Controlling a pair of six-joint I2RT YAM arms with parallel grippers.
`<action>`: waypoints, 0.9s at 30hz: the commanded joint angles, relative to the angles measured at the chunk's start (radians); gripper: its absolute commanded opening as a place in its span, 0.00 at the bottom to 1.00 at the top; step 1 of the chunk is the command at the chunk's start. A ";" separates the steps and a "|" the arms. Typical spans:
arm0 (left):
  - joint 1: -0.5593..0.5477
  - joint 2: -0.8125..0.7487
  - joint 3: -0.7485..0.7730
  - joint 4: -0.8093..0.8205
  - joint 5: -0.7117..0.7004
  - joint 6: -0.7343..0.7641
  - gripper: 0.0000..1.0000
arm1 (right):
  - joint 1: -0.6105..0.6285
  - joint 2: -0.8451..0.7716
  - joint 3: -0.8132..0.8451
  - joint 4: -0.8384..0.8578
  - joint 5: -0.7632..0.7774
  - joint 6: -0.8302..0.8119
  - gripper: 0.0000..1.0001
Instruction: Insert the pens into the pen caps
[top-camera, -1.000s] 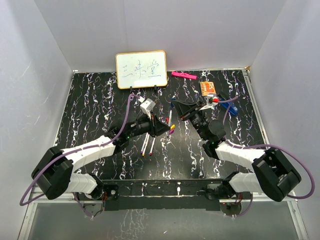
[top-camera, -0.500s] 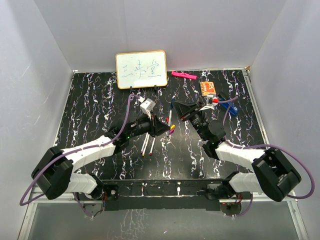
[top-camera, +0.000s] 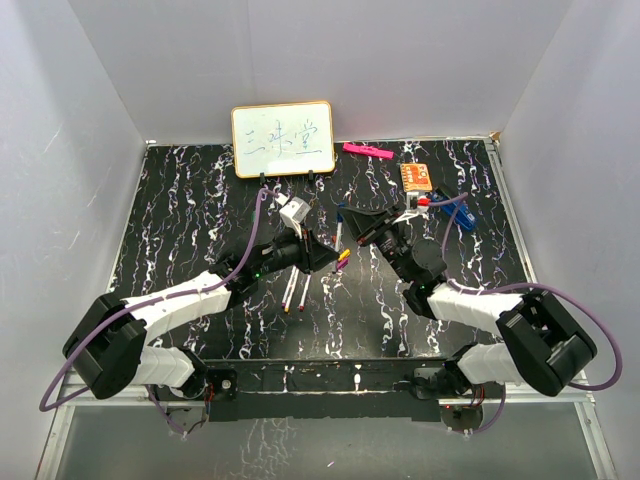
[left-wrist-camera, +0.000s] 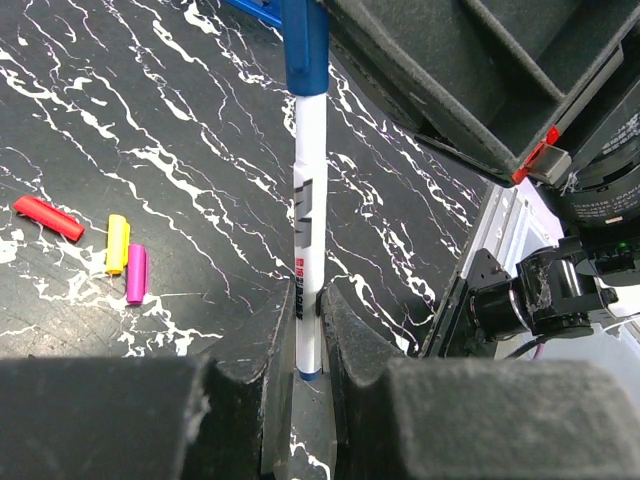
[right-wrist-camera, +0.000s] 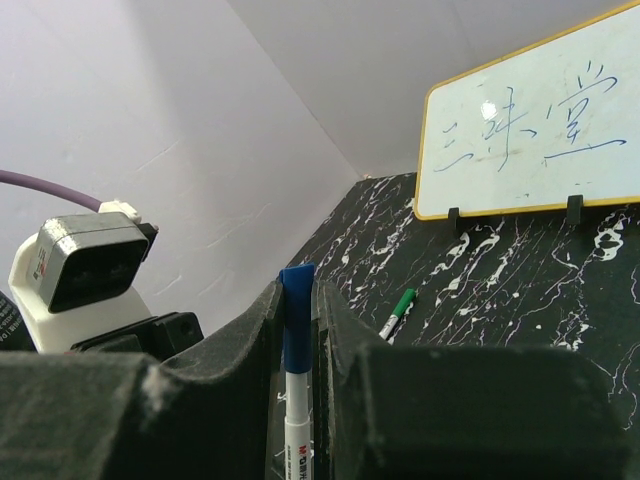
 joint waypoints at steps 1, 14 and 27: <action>-0.005 -0.029 0.003 0.029 -0.010 0.015 0.00 | 0.009 0.005 0.006 0.027 -0.015 0.001 0.00; -0.005 -0.043 -0.023 0.165 -0.069 -0.012 0.00 | 0.017 0.021 -0.009 -0.066 -0.113 -0.004 0.00; 0.006 -0.032 0.021 0.350 -0.119 -0.015 0.00 | 0.048 0.053 0.004 -0.199 -0.145 -0.038 0.00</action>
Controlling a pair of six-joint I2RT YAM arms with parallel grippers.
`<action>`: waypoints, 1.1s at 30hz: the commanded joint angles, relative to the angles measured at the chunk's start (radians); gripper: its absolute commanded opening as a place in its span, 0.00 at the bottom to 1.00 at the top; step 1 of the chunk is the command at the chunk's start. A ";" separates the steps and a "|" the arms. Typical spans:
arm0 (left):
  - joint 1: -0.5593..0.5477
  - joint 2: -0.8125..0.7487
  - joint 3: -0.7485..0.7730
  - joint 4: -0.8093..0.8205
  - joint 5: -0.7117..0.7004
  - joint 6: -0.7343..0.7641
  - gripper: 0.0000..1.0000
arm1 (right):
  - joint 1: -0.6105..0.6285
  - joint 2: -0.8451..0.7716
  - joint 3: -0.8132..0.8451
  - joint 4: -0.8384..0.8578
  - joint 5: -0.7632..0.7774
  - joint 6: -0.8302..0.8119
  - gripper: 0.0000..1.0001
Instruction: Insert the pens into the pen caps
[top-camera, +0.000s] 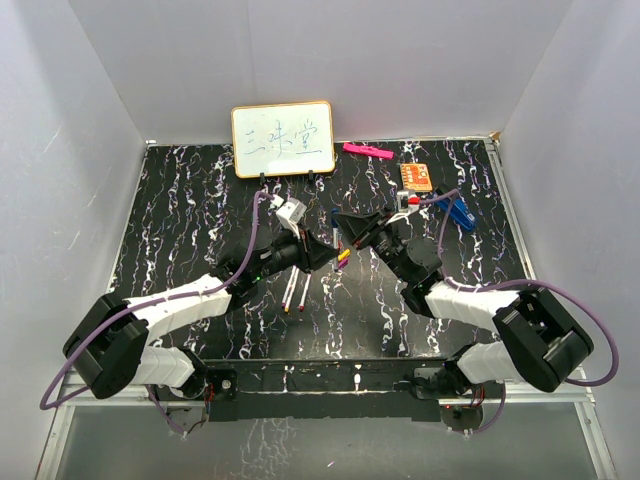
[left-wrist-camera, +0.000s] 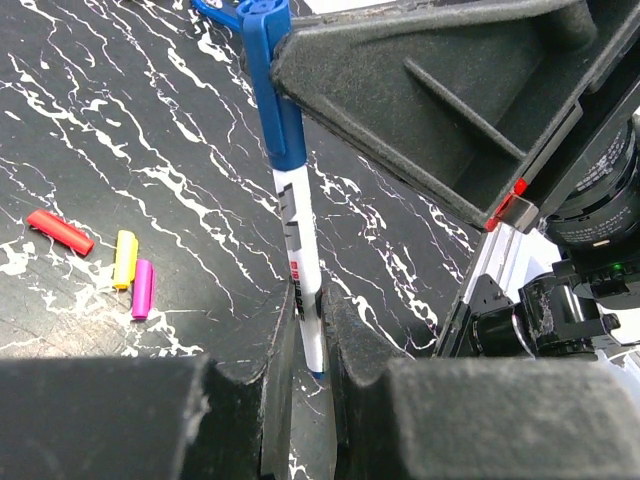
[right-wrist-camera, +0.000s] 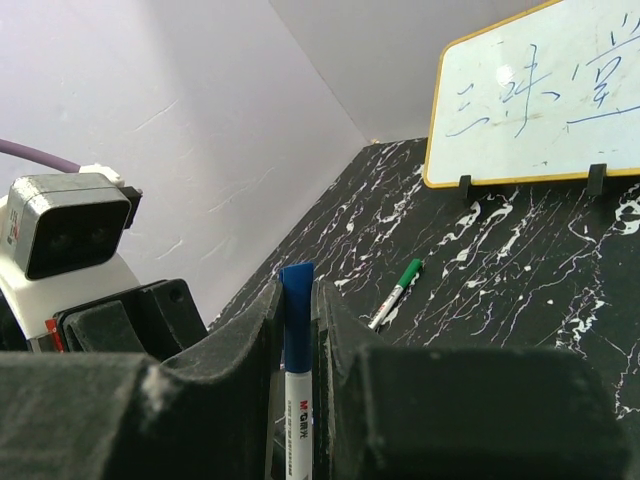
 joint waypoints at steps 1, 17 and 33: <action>0.011 -0.032 0.058 0.271 -0.059 0.010 0.00 | 0.042 0.023 -0.006 -0.159 -0.067 -0.040 0.00; 0.121 -0.073 0.055 0.292 -0.118 0.016 0.00 | 0.125 0.011 -0.035 -0.248 -0.017 -0.068 0.00; 0.127 -0.175 0.058 0.021 -0.196 0.119 0.00 | 0.146 -0.045 0.078 -0.365 0.198 -0.173 0.13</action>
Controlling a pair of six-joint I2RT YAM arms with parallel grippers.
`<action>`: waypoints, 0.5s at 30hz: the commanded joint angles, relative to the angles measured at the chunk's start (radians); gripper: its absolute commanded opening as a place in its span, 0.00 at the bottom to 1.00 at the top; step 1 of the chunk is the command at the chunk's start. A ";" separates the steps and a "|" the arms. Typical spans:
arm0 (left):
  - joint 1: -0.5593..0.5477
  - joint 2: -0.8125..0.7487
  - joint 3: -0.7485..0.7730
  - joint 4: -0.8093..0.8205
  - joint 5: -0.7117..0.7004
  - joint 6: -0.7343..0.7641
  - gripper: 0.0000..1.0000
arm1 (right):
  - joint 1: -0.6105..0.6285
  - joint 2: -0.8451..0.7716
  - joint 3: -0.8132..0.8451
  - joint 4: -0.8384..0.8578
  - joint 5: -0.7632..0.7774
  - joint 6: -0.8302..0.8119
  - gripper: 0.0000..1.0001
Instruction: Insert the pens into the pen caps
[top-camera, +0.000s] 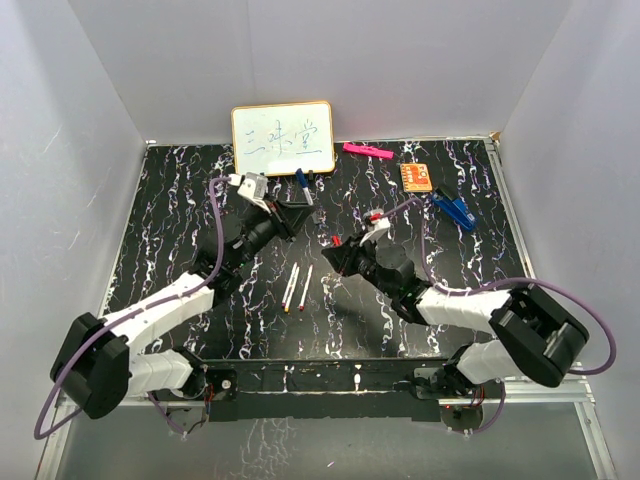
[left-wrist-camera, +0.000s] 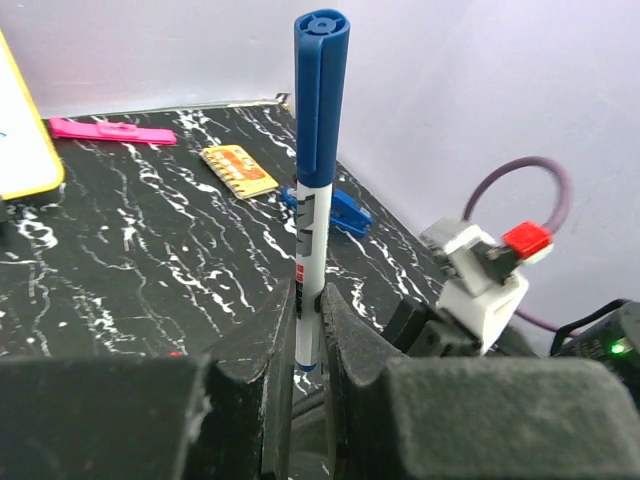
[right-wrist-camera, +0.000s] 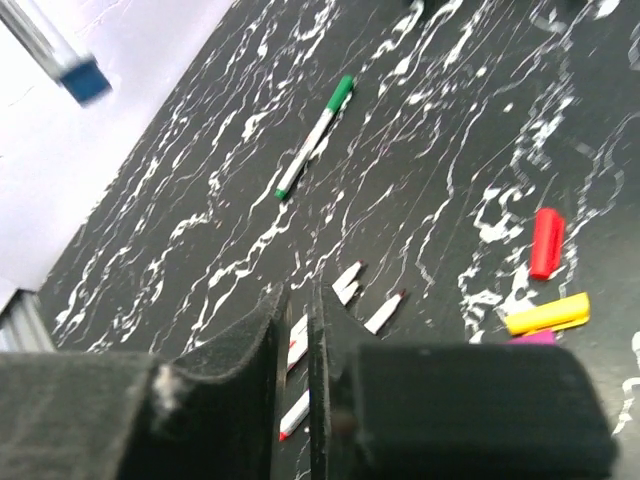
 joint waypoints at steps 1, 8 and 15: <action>0.003 -0.088 0.029 -0.156 -0.096 0.094 0.00 | 0.000 -0.096 0.093 -0.060 0.136 -0.105 0.19; 0.068 -0.054 0.141 -0.529 -0.201 0.164 0.00 | -0.009 -0.200 0.115 -0.190 0.417 -0.155 0.95; 0.143 0.162 0.305 -0.836 -0.238 0.225 0.00 | -0.027 -0.201 0.183 -0.306 0.557 -0.179 0.98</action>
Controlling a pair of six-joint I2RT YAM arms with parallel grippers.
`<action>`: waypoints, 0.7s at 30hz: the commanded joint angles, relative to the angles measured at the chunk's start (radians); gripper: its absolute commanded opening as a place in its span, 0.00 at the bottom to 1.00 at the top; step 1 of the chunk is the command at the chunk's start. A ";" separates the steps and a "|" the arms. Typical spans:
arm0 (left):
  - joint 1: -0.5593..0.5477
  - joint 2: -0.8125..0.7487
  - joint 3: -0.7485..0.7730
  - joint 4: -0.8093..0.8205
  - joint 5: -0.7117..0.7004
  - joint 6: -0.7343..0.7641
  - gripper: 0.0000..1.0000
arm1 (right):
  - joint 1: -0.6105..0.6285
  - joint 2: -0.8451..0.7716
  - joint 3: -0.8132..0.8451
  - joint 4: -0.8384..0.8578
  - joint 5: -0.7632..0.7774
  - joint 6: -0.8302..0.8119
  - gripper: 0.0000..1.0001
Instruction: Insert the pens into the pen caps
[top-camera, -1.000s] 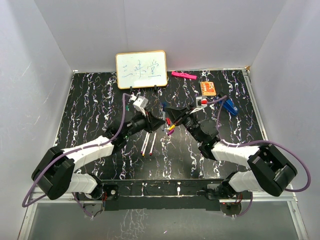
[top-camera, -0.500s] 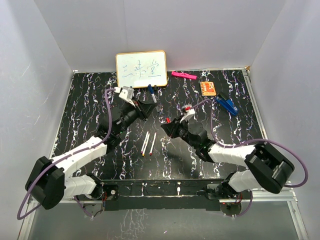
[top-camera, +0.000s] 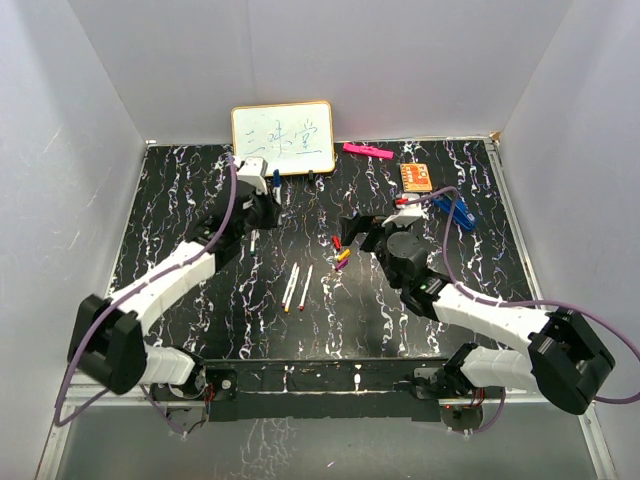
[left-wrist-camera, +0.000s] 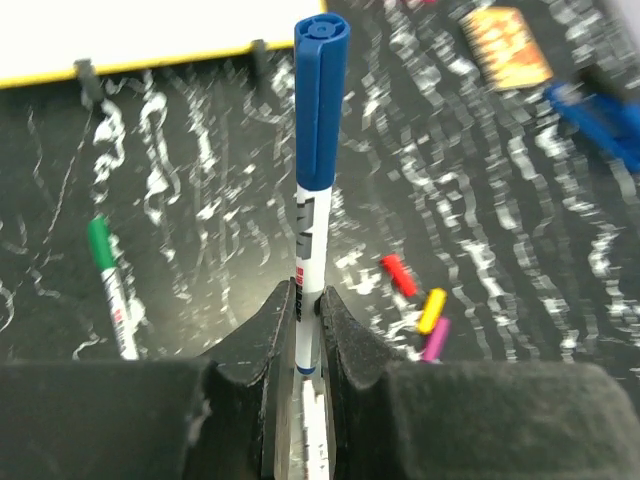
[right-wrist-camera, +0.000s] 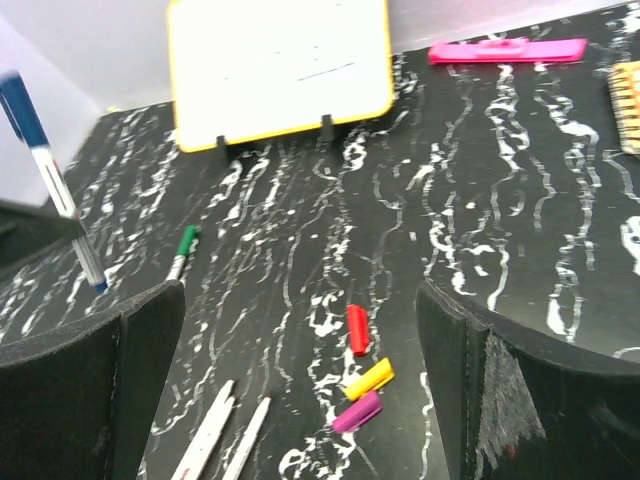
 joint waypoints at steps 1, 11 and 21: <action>0.027 0.127 0.098 -0.260 -0.065 0.061 0.00 | -0.009 0.005 0.097 -0.089 0.143 -0.045 0.98; 0.059 0.335 0.188 -0.370 -0.132 0.064 0.00 | -0.009 -0.026 0.047 -0.043 0.147 -0.059 0.98; 0.087 0.444 0.230 -0.366 -0.171 0.051 0.00 | -0.010 -0.026 0.076 -0.126 0.105 -0.062 0.98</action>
